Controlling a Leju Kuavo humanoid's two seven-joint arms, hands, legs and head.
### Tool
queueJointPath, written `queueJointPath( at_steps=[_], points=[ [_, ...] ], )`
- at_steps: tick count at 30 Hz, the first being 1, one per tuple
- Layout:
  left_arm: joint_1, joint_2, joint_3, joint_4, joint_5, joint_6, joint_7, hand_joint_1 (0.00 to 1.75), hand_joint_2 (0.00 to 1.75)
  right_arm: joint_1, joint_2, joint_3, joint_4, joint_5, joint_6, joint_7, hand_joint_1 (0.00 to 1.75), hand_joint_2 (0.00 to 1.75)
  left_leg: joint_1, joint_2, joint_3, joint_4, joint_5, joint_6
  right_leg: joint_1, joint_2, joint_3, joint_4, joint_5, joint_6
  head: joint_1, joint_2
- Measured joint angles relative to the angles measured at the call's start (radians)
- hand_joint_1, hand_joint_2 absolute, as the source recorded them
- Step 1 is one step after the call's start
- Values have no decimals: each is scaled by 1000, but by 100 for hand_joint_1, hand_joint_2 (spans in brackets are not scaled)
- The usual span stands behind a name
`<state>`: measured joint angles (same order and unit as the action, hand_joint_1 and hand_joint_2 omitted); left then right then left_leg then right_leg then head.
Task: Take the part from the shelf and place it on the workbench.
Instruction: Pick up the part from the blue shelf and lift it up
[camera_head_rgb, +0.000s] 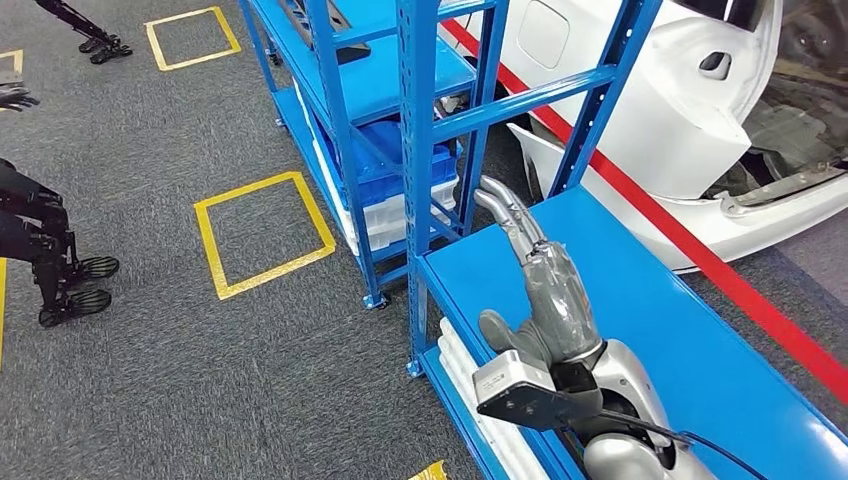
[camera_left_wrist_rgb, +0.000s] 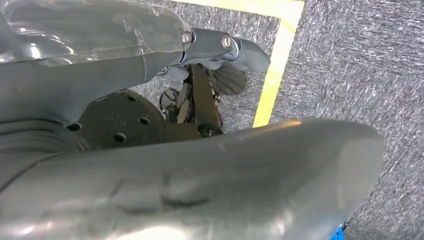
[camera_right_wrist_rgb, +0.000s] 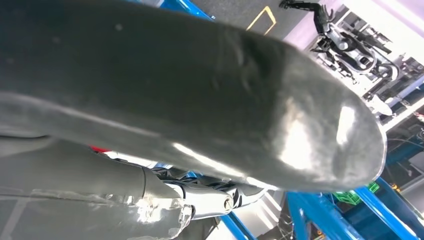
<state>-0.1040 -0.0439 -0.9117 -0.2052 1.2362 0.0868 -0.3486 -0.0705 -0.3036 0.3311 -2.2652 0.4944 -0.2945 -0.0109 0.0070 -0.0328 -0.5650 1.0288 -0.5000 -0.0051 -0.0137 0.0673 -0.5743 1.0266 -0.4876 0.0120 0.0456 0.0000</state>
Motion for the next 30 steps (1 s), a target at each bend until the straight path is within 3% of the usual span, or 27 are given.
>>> queueJointPath(
  at_steps=[2, 3, 6, 7, 8, 9, 11, 13, 16, 18, 21, 22, 23, 24, 27, 28, 30],
  points=[
    [-1, 0, 0, 0, 0, 0, -1, 0, 0, 1, 0, 0, 0, 0, 0, 0, 0, 0, 1, 14, 4, -10, 6, 14, -1, -12, -5, 17, -14, 9, 2, 0],
    [-1, 0, 0, 0, -1, 0, -2, 0, 0, 0, 0, -1, 0, 0, 0, 0, 0, 0, 2, 21, 6, -16, 9, 21, -1, -25, -19, 50, -37, 13, 6, 0],
    [1, 0, 0, 0, -1, -1, -2, 0, 0, 1, 0, -1, 0, 0, 0, 0, 0, 0, -2, 43, 7, -19, 9, 32, -2, -54, -104, 232, -126, 20, 16, 0],
    [1, 0, 0, 0, -1, -1, -2, 0, 0, 2, 0, -1, 0, 0, 0, 0, 0, 0, -3, 49, 7, -19, 8, 33, -2, -56, -123, 272, -135, 22, 17, 0],
    [1, 0, 0, 0, -1, -1, -2, 0, 0, 2, 0, -1, 0, 0, 0, 0, 0, 0, -3, 56, 7, -19, 7, 34, -2, -58, -125, 276, -124, 23, 17, 0],
    [0, 0, 0, 0, -1, -1, -2, 0, 0, 2, 0, -1, 0, 0, 1, 0, 0, 0, -4, 62, 9, -18, 6, 33, -2, -61, -108, 240, -96, 22, 18, 0],
    [0, 0, 0, 0, -2, -2, -3, 0, 0, 1, 0, -1, 0, -1, 1, 0, 0, 0, -5, 71, 13, -14, 1, 28, 0, -84, -40, 102, -30, 18, 21, 0],
    [0, 0, 0, 0, -4, -3, -5, 0, 0, 1, 0, -1, 0, -1, 1, -1, 0, 0, -9, 77, 15, -9, -5, 19, 5, -101, 1, 13, -3, 9, 22, 0],
    [-1, 0, 0, 0, -7, -3, -8, 0, 0, 1, 0, -1, -1, -2, 1, -4, 0, 0, -10, 88, 18, -8, -10, 6, 7, -87, 2, -1, -1, -7, 20, 0],
    [-3, 0, 0, 0, -9, -3, -9, 0, 0, 0, 0, -1, -3, -2, 1, -5, 0, 0, -8, 74, 9, 30, -39, -4, 2, -77, 4, -8, 4, -18, 16, 0],
    [-1, 0, 0, 0, -10, -4, -10, 0, 0, 1, 0, -1, -5, -2, 2, -7, 0, 0, -2, 47, -69, 208, -130, -14, 1, -63, 5, -10, 6, -26, 7, 0],
    [0, 0, 0, 0, -10, -4, -11, 0, 0, 1, 0, -1, -5, -3, 2, -7, 0, 0, -1, 44, -93, 256, -143, -16, 2, -57, 5, -9, 6, -27, 6, 0],
    [1, 0, 0, 0, -10, -4, -11, 0, 0, 1, 0, -1, -5, -3, 2, -7, 0, 0, 0, 43, -102, 271, -138, -16, 2, -50, 5, -9, 5, -26, 5, 0],
    [1, 0, 0, 0, -10, -4, -11, 0, 0, 2, 0, -1, -5, -3, 2, -7, 0, 0, 1, 42, -93, 247, -113, -15, 1, -42, 6, -8, 5, -26, 4, 0],
    [1, 0, 0, 0, -11, -4, -12, 0, 0, 2, 0, -1, -5, -3, 3, -9, 0, 0, 6, 13, -14, 58, -17, -10, 1, -20, 8, -3, 1, -18, 2, 0],
    [1, 0, 0, 0, -10, -5, -12, 0, 0, 1, 0, -1, -5, -3, 4, -10, 0, 0, 6, 2, 1, 19, -6, -9, 1, -15, 5, -1, 0, -13, 2, 0],
    [1, 0, 0, 0, -10, -6, -13, 0, 0, 1, 0, -1, -5, -3, 7, -14, 0, 0, 2, -3, 6, -2, -5, -2, 0, -4, 0, 0, 2, -1, 2, 0]
  ],
)
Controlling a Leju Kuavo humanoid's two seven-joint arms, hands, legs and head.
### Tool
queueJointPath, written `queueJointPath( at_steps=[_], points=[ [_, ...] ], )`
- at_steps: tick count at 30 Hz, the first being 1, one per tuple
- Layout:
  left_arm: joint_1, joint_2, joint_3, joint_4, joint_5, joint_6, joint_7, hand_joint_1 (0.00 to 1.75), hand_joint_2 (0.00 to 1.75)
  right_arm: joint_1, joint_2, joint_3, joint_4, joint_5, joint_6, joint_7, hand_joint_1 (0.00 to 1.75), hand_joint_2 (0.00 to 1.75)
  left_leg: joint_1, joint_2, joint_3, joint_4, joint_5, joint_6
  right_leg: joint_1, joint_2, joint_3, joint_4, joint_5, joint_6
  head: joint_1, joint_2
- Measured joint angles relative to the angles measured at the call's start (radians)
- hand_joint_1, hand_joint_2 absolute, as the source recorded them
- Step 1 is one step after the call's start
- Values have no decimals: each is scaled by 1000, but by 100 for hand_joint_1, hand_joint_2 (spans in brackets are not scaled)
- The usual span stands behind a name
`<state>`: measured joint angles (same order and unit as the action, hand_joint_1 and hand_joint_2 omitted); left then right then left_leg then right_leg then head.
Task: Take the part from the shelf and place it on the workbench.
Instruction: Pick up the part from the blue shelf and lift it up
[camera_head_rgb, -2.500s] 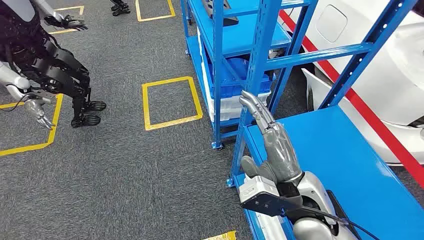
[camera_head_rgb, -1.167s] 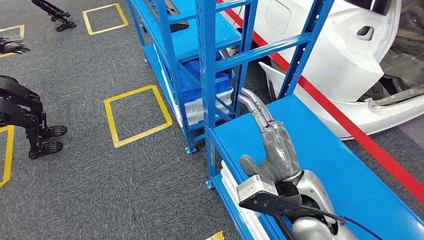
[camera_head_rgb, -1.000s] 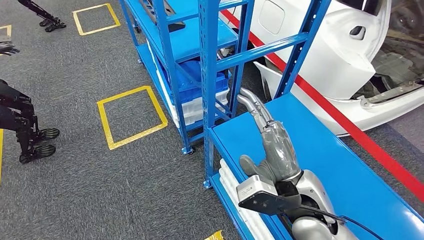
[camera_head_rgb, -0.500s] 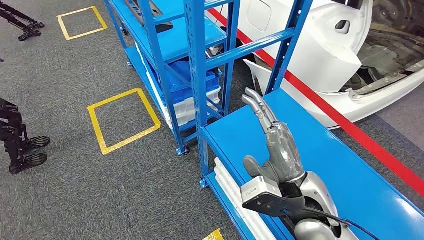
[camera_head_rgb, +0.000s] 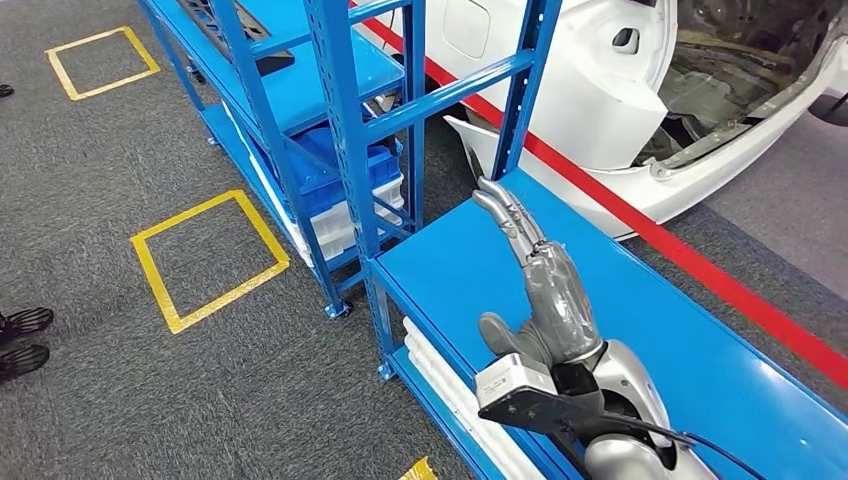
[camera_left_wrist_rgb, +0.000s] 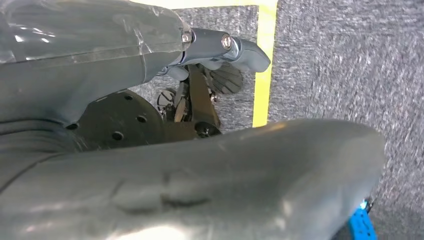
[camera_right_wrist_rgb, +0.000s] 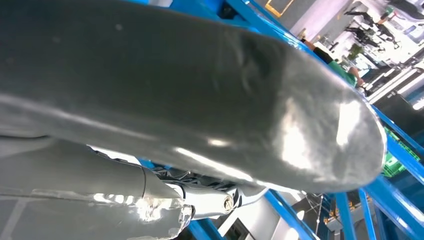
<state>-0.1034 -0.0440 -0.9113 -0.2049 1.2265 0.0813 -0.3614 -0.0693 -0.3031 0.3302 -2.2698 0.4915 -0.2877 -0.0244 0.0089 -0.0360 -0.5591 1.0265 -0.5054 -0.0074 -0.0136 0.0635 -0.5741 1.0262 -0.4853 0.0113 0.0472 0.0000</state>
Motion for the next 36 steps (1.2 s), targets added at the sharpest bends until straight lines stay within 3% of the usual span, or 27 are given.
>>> queueJointPath(
  at_steps=[3, 6, 7, 8, 9, 12, 14, 16, 18, 20, 22, 23, 24, 25, 27, 29, 31, 33, 34, 36],
  points=[
    [-1, 0, 0, 0, 1, -1, -1, 0, 0, -1, 1, 0, 0, -1, 3, -7, 0, 0, 0, 19, 4, -12, 9, 20, -3, -13, -10, 25, -21, 15, 5, 0],
    [0, 0, 1, 0, 2, -1, -2, 0, 0, -2, 2, -1, 0, -3, 7, -11, 0, 0, -2, 40, 4, -18, 11, 31, -2, -48, -84, 191, -110, 21, 18, 0],
    [0, 0, 1, 0, 2, -1, -2, 0, 0, -2, 2, -1, 0, -3, 9, -11, 0, 0, -4, 47, 3, -18, 11, 33, -2, -52, -110, 246, -130, 23, 20, 0],
    [1, 0, 2, 0, 2, -1, -2, 0, 0, -1, 2, -1, 1, -4, 10, -12, 0, 0, -5, 54, 3, -17, 10, 33, -2, -53, -122, 273, -132, 23, 20, 0],
    [0, 0, 2, 0, 2, -1, -2, 0, 0, -1, 2, -1, 1, -5, 11, -12, 0, 0, -6, 60, 4, -17, 9, 34, -2, -55, -115, 261, -115, 22, 21, 0],
    [-1, 0, 3, 0, 3, -4, -2, 0, 0, -1, 2, -1, 1, -7, 12, -14, 0, 0, -8, 74, 10, -14, 4, 29, 3, -84, -21, 69, -24, 13, 23, 0],
    [-1, 0, 3, 0, 3, -5, -2, 0, 0, -2, 2, -1, 1, -7, 12, -15, 0, 0, -11, 81, 12, -12, 1, 21, 9, -99, 10, -1, -7, 4, 22, 0],
    [-1, 0, 4, 0, 3, -6, -2, 0, 0, -1, 2, -1, 1, -8, 12, -15, 0, 0, -12, 89, 14, -13, 0, 11, 11, -87, 9, -6, -4, -5, 20, 0],
    [-3, 0, 4, 0, 3, -8, -2, 0, 0, -1, 2, -1, 0, -8, 12, -15, 0, 0, -10, 77, 10, 9, -18, 0, 6, -77, 10, -12, 1, -15, 17, 0],
    [-4, 0, 5, 0, 2, -10, -2, 0, 0, -1, 2, -1, 0, -8, 12, -16, 0, 0, -7, 54, -26, 100, -73, -9, 2, -69, 12, -16, 4, -23, 10, 0],
    [-1, 0, 5, 0, 1, -11, -2, 0, 0, 0, 3, -1, 1, -9, 12, -16, 0, 0, -6, 46, -88, 232, -129, -14, 3, -59, 11, -15, 4, -27, 5, 0],
    [0, 0, 5, 0, 0, -11, -2, 0, 0, 1, 3, -1, 1, -9, 12, -16, 0, 0, -5, 46, -108, 270, -136, -15, 3, -52, 11, -15, 4, -27, 4, 0],
    [1, 0, 5, 0, 0, -11, -2, 0, 0, 1, 3, -1, 1, -9, 12, -16, 0, 0, -4, 45, -110, 271, -123, -14, 2, -45, 12, -14, 4, -27, 3, 0],
    [1, 0, 5, 0, 0, -12, -2, 0, 0, 1, 3, -1, 1, -9, 12, -17, 0, 0, -3, 43, -94, 231, -92, -13, 2, -37, 13, -14, 4, -26, 2, 0],
    [1, 0, 6, 1, 0, -13, -2, 0, 0, 1, 3, -1, 1, -8, 12, -18, 0, 0, 1, 19, -35, 93, -21, -9, 3, -23, 14, -11, 1, -22, 0, 0],
    [1, 0, 6, 2, 0, -14, -2, 0, 0, 1, 3, -1, 1, -8, 12, -18, 0, 0, 3, -6, -1, 6, 7, -4, 4, -10, 9, -7, 0, -13, -1, 0],
    [0, 0, 6, 2, 0, -16, -2, 0, 0, 1, 3, -1, 1, -8, 12, -18, 0, 0, 0, -5, -1, -6, 5, 4, 2, 2, 4, -7, 2, -1, -1, 0],
    [-1, 0, 7, 2, 0, -17, -2, 0, 0, 2, 3, -2, 1, -7, 12, -19, 0, 0, 1, 9, 2, -14, 11, 18, -1, -7, -1, 6, -9, 10, 2, 0],
    [-1, 0, 7, 2, 0, -17, -2, 0, 0, 1, 4, -2, 1, -7, 12, -20, 0, 0, 2, 17, 3, -19, 14, 25, -1, -21, -12, 34, -28, 15, 7, 0],
    [0, 0, 8, 3, 0, -17, -2, 0, 0, 0, 4, -2, 1, -7, 14, -21, 0, 0, 0, 33, 3, -22, 15, 32, -1, -48, -63, 148, -92, 21, 18, 0]
  ],
)
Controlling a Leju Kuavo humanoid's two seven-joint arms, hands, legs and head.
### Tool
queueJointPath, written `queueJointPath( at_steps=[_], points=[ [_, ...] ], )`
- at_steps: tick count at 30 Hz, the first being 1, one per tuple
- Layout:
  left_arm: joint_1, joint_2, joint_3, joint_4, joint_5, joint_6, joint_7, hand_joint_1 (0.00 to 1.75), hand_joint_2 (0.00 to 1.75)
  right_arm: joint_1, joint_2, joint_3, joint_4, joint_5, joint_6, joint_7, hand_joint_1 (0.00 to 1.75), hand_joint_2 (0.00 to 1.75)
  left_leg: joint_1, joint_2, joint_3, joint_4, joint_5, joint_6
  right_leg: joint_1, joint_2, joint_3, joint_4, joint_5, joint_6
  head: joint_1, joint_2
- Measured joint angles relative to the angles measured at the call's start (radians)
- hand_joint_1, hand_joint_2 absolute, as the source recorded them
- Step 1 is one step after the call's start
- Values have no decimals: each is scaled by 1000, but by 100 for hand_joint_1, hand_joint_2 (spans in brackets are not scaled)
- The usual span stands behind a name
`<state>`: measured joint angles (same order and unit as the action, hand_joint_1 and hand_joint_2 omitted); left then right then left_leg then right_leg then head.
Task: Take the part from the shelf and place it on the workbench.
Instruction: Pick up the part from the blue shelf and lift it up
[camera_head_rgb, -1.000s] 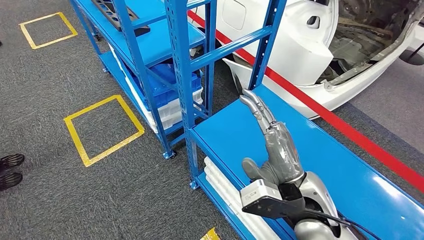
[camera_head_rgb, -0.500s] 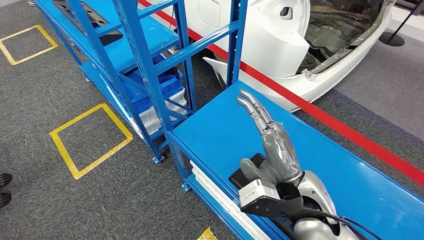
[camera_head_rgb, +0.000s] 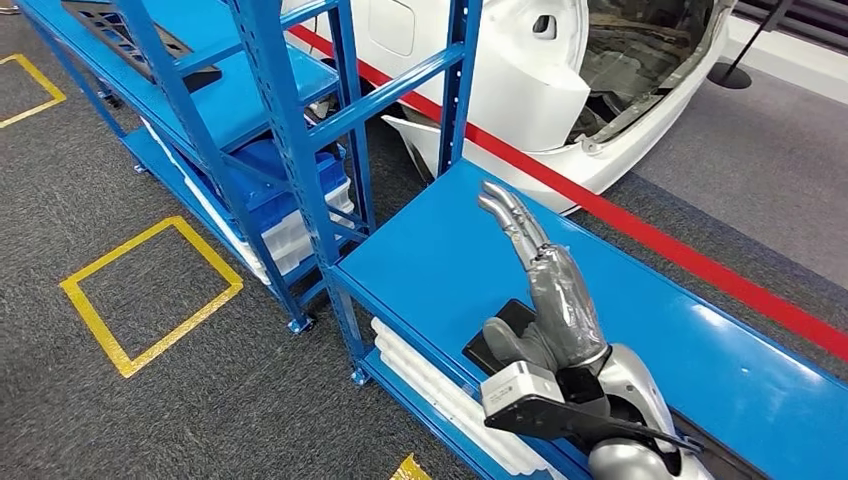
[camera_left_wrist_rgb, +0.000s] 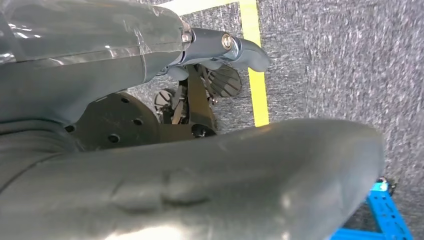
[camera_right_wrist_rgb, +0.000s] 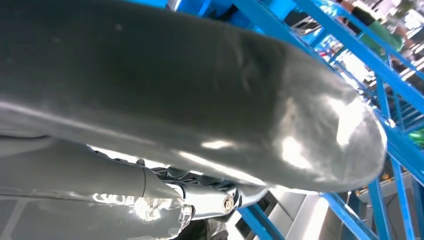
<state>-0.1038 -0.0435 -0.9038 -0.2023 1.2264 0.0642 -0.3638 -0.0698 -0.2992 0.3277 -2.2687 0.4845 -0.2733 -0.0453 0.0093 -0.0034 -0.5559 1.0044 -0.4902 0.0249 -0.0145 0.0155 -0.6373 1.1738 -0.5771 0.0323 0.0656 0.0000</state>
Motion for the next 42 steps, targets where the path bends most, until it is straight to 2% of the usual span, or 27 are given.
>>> queueJointPath(
  at_steps=[1, 2, 3, 4, 6, 8, 12, 14, 16, 17, 18, 19, 21, 23, 25, 26, 28, 29, 31, 32, 33, 34, 35, 36, 38, 39, 42],
  points=[
    [1, 0, 0, 0, 0, 0, 0, 0, 0, 0, 0, 0, 1, 0, 2, 0, 0, 0, -1, 8, -1, 0, 0, 2, 0, -4, -31, 66, -28, 3, 3, 0],
    [1, 0, 0, 1, 0, 0, 0, 0, 0, 0, 0, 0, 2, 0, 3, 0, 0, 0, -3, 15, -2, 1, -1, 2, -1, -6, -52, 111, -41, 4, 4, 0],
    [1, 0, 0, 1, 0, 0, 0, 0, 0, 0, 0, 0, 3, 0, 4, 0, 0, 0, -3, 22, -2, 2, -2, 3, -1, -7, -56, 121, -34, 5, 4, 0],
    [0, 0, 0, 1, 0, 0, 0, 0, 0, 0, 0, 0, 3, -1, 4, 0, 0, 0, -4, 28, -1, 3, -3, 3, -1, -9, -40, 90, -9, 4, 5, 0],
    [0, 0, 0, 1, 0, 0, 1, 0, 0, -1, 0, 0, 4, -1, 5, 0, 0, 0, -4, 37, 3, 5, -7, -1, 1, -30, 29, -47, 56, -1, 6, 0],
    [-1, 0, 0, 1, 0, -1, 1, 0, 0, -1, 0, 0, 5, -1, 6, 0, 0, 0, -8, 43, 4, 9, -11, -8, 7, -48, 72, -141, 85, -12, 7, 0],
    [-2, 0, 0, 1, 0, -1, 2, 0, 0, -2, 0, 0, 5, -2, 7, 0, 0, 0, -9, 48, 7, 17, -21, -29, 8, -32, 73, -158, 90, -34, 1, 0],
    [-3, 0, 0, 1, -1, -1, 2, 0, 0, -3, 1, 0, 5, -2, 7, 0, 0, 0, -6, 31, -17, 83, -65, -40, 4, -24, 75, -163, 95, -45, -5, 0],
    [-1, 0, 0, 1, -1, -2, 2, 0, 0, -3, 1, 0, 6, -3, 9, -1, 0, 0, -5, 17, -76, 214, -130, -46, 4, -16, 74, -163, 95, -51, -11, 0],
    [0, 0, 0, 1, -2, -2, 2, 0, 0, -3, 1, 0, 7, -4, 10, -2, 0, 0, -4, 14, -103, 271, -149, -47, 5, -10, 74, -163, 95, -52, -13, 0],
    [1, 0, 0, 1, -2, -2, 2, 0, 0, -3, 1, 0, 7, -5, 12, -3, 0, 0, -4, 13, -117, 298, -149, -48, 5, -3, 75, -162, 95, -52, -14, 0],
    [1, 0, 0, 2, -2, -3, 1, 0, 0, -4, 2, 0, 8, -6, 14, -4, 0, 0, -3, 12, -112, 285, -129, -47, 5, 4, 76, -162, 95, -52, -15, 0],
    [1, 0, 0, 2, -2, -4, 0, 0, 0, -6, 4, 0, 8, -8, 16, -5, 0, 0, -1, 0, -60, 160, -55, -42, 5, 18, 79, -161, 93, -49, -17, 0],
    [1, 0, 1, 2, -2, -5, -1, 0, 0, -10, 5, 0, 9, -9, 21, -6, 0, 0, 1, -27, -14, 44, -10, -36, 7, 32, 76, -157, 91, -42, -18, 0],
    [1, 0, 1, 3, -2, -7, -1, 0, 0, -14, 6, 0, 11, -9, 28, -6, 0, 0, -1, -37, -6, 16, -8, -29, 7, 44, 70, -155, 92, -31, -19, 0],
    [0, 0, 1, 3, -2, -8, -1, 0, 0, -15, 6, 0, 12, -10, 30, -6, 0, 0, -1, -30, -6, 14, -6, -23, 5, 50, 69, -157, 93, -25, -19, 0],
    [-1, 1, 2, 3, -1, -10, -2, 0, 0, -19, 7, 0, 12, -10, 33, -6, 0, 0, 0, -16, -3, 3, 1, -9, 4, 40, 62, -138, 77, -14, -14, 0],
    [-1, 1, 3, 3, 0, -10, -2, 0, 0, -21, 7, 0, 12, -10, 33, -6, 0, 0, 2, -9, -1, -2, 4, -3, 4, 27, 47, -105, 55, -10, -8, 0],
    [0, 2, 5, 3, 1, -11, -3, 0, 0, -25, 7, 0, 14, -11, 34, -6, 0, 0, 1, 5, -1, -4, 4, 3, 3, 1, -10, 18, -9, -3, 3, 0],
    [0, 2, 6, 3, 1, -11, -3, 0, 0, -25, 7, 0, 16, -12, 34, -6, 0, 0, -1, 12, -2, -3, 4, 4, 1, -4, -39, 80, -31, 0, 5, 0],
    [0, 2, 6, 3, 2, -11, -3, 0, 0, -25, 7, 0, 18, -12, 35, -6, 0, 0, -2, 19, -2, -1, 2, 5, 0, -6, -57, 117, -38, 2, 6, 0],
    [0, 2, 7, 3, 3, -11, -3, 0, 0, -25, 7, 0, 20, -13, 35, -5, 0, 0, -2, 24, -2, 0, 1, 5, -1, -8, -56, 115, -24, 3, 6, 0],
    [0, 2, 7, 3, 4, -11, -3, 0, 0, -25, 7, 0, 21, -14, 36, -5, 0, 0, -2, 29, -1, 2, -1, 5, -1, -11, -35, 71, 7, 2, 6, 0],
    [-1, 2, 7, 3, 4, -11, -2, 0, 0, -26, 7, 0, 22, -14, 35, -6, 0, 0, -2, 33, 1, 4, -4, 2, -1, -21, 0, -1, 44, 1, 7, 0],
    [-1, 2, 8, 3, 6, -11, -2, 0, 0, -28, 8, 0, 24, -17, 35, -6, 0, 0, -5, 40, 4, 9, -10, -5, 4, -41, 56, -120, 87, -8, 9, 0],
    [-1, 2, 8, 3, 7, -11, -2, 0, 0, -29, 8, 0, 24, -19, 35, -6, 0, 0, -7, 43, 4, 10, -11, -9, 7, -46, 67, -146, 92, -14, 9, 0],
    [-2, 2, 8, 3, 8, -11, -1, 0, 0, -30, 8, 0, 25, -22, 35, -7, 0, 0, -7, 50, 8, 13, -16, -25, 8, -32, 66, -154, 93, -31, 4, 0]
  ],
)
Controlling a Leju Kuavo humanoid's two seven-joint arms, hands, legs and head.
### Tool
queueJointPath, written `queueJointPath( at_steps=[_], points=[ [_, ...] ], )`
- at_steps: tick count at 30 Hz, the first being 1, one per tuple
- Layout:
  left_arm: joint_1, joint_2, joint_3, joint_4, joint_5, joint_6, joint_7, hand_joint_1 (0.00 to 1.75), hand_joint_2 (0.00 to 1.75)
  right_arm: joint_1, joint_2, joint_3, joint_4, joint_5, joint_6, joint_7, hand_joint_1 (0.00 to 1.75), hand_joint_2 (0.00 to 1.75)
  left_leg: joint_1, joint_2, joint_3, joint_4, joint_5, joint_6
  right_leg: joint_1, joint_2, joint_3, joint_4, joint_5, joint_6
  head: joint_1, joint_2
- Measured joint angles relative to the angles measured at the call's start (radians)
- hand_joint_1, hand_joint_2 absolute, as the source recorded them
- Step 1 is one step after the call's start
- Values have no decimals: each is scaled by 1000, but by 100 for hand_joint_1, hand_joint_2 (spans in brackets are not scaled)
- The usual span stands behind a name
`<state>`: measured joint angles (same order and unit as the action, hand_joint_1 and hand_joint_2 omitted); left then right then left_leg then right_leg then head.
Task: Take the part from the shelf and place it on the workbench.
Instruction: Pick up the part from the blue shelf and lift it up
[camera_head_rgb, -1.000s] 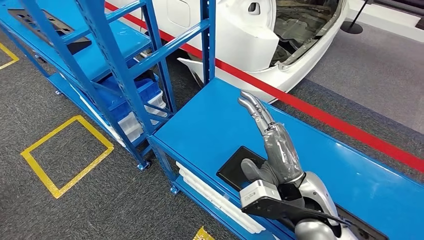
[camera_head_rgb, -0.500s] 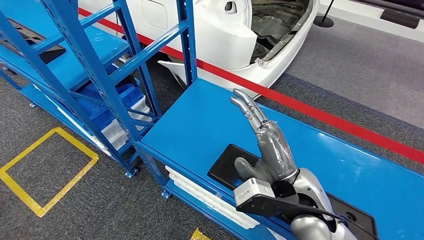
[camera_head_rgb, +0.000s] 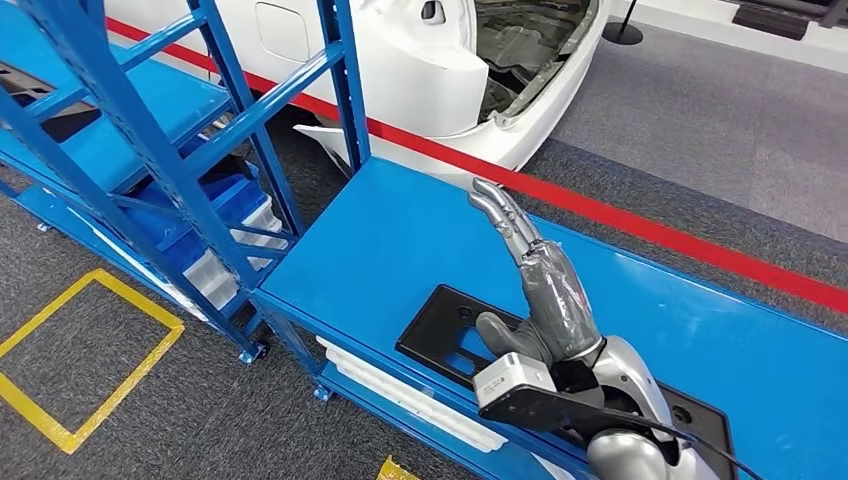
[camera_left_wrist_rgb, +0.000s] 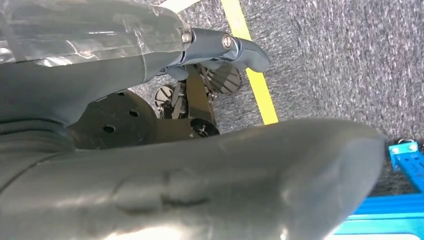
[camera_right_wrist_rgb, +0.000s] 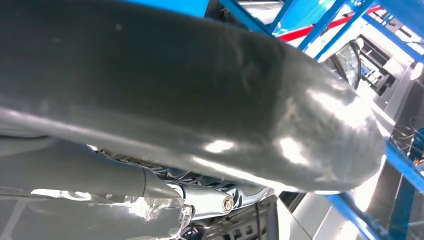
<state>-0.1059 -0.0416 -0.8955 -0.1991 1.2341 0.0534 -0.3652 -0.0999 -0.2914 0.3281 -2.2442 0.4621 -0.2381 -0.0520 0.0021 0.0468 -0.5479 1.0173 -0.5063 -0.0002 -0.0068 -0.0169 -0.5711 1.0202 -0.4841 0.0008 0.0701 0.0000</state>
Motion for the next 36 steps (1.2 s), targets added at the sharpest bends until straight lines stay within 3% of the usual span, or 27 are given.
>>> queueJointPath(
  at_steps=[2, 5, 6, 7, 8, 10, 12, 13, 15, 17, 20, 21, 22, 23, 26, 28, 31, 33, 36],
  points=[
    [-2, 0, 0, 0, 0, 0, 0, 0, 0, -2, 0, 0, 0, -1, 0, -1, 0, 0, 2, -15, -13, 42, -31, -12, -4, 8, 2, -5, 5, -12, -5, 0],
    [-1, 0, 0, 0, 0, 0, 0, 0, 0, -3, 0, 0, 0, -1, 0, -1, 0, 0, 5, -36, -92, 216, -118, -22, -4, 20, 2, -6, 6, -22, -16, 0],
    [0, 0, 0, 0, -1, 0, 0, 0, 0, -2, 1, 0, 1, -1, 0, -1, 0, 0, 5, -37, -112, 260, -129, -24, -3, 26, 2, -6, 6, -22, -17, 0],
    [2, 0, 0, 1, -1, 0, 0, 0, 0, -1, 1, 0, 1, -1, 1, -1, 0, 0, 6, -38, -119, 270, -121, -24, -3, 33, 2, -6, 5, -23, -18, 0],
    [2, 0, 0, 2, -3, 0, 0, 0, 0, 0, 2, 0, 2, -1, 1, -1, 0, 0, 7, -39, -107, 242, -95, -23, -3, 41, 3, -5, 5, -22, -19, 0],
    [2, 1, 1, 4, -6, -1, 1, 0, 0, 2, 3, 0, 2, 1, 1, 1, 0, 0, 9, -59, -51, 115, -27, -17, -2, 55, 3, -1, 3, -19, -21, 0],
    [2, 1, 1, 6, -7, -1, 2, 0, 0, 4, 4, 0, 2, 3, 1, 3, 0, 0, 10, -83, -14, 22, 5, -11, -1, 68, -1, 5, 1, -10, -21, 0],
    [2, 1, 1, 6, -7, -1, 2, 0, 0, 6, 4, 0, 2, 4, 0, 4, 0, 0, 8, -88, -12, 11, 3, -8, -1, 74, -4, 5, 2, -5, -21, 0],
    [2, 1, 1, 6, -8, -2, 4, 0, 0, 11, 5, -1, 2, 6, 1, 5, 0, 0, 7, -76, -11, 4, 7, 3, -4, 80, -6, 5, 3, 7, -21, 0],
    [1, 2, 1, 7, -8, -2, 5, 0, 0, 15, 6, -3, 2, 7, 2, 6, 0, 0, 9, -62, -7, -7, 14, 17, -6, 62, -18, 34, -21, 18, -15, 0],
    [2, 2, 1, 7, -7, -3, 8, 0, 0, 16, 6, -6, 2, 6, 3, 8, 0, 0, 8, -39, -7, -11, 15, 27, -7, 30, -93, 201, -109, 29, -3, 0],
    [3, 2, 1, 7, -6, -3, 9, 0, 0, 17, 6, -6, 2, 3, 5, 8, 0, 0, 7, -32, -7, -10, 15, 28, -8, 28, -117, 253, -126, 32, -1, 0],
    [3, 2, 1, 7, -6, -3, 9, 0, 0, 18, 6, -6, 2, 0, 7, 8, 0, 0, 7, -25, -7, -10, 14, 28, -9, 26, -126, 273, -124, 33, -1, 0],
    [2, 2, 1, 7, -5, -3, 9, 0, 0, 19, 6, -7, 2, -4, 11, 8, 0, 0, 7, -19, -7, -9, 13, 28, -10, 24, -117, 255, -104, 34, 0, 0],
    [1, 2, 1, 7, -5, -3, 9, 0, 0, 16, 6, -7, 2, -7, 20, 7, 0, 0, 6, -6, -2, -5, 7, 19, -7, -5, -23, 65, -16, 27, 3, 0],
    [1, 2, 1, 8, -6, -3, 10, 0, 0, 15, 6, -7, 2, -7, 22, 6, 0, 0, 1, 1, 0, -3, 4, 10, -1, -16, 2, 5, -6, 15, 3, 0],
    [0, 2, 1, 8, -7, -3, 12, 0, 0, 18, 6, -10, 2, -7, 21, 6, 0, 0, 1, 7, 4, 1, -3, -6, -1, 0, 1, -1, -1, -4, -3, 0],
    [-2, 2, 1, 8, -7, -3, 12, 0, 0, 18, 7, -13, 2, -6, 22, 2, 0, 0, 4, -12, -17, 61, -44, -17, -5, 8, 3, -7, 4, -17, -9, 0],
    [-1, 2, 1, 8, -8, -3, 12, 0, 0, 19, 8, -14, 3, -5, 26, -3, 0, 0, 5, -35, -105, 250, -131, -24, -3, 22, 2, -7, 5, -25, -19, 0]
  ],
)
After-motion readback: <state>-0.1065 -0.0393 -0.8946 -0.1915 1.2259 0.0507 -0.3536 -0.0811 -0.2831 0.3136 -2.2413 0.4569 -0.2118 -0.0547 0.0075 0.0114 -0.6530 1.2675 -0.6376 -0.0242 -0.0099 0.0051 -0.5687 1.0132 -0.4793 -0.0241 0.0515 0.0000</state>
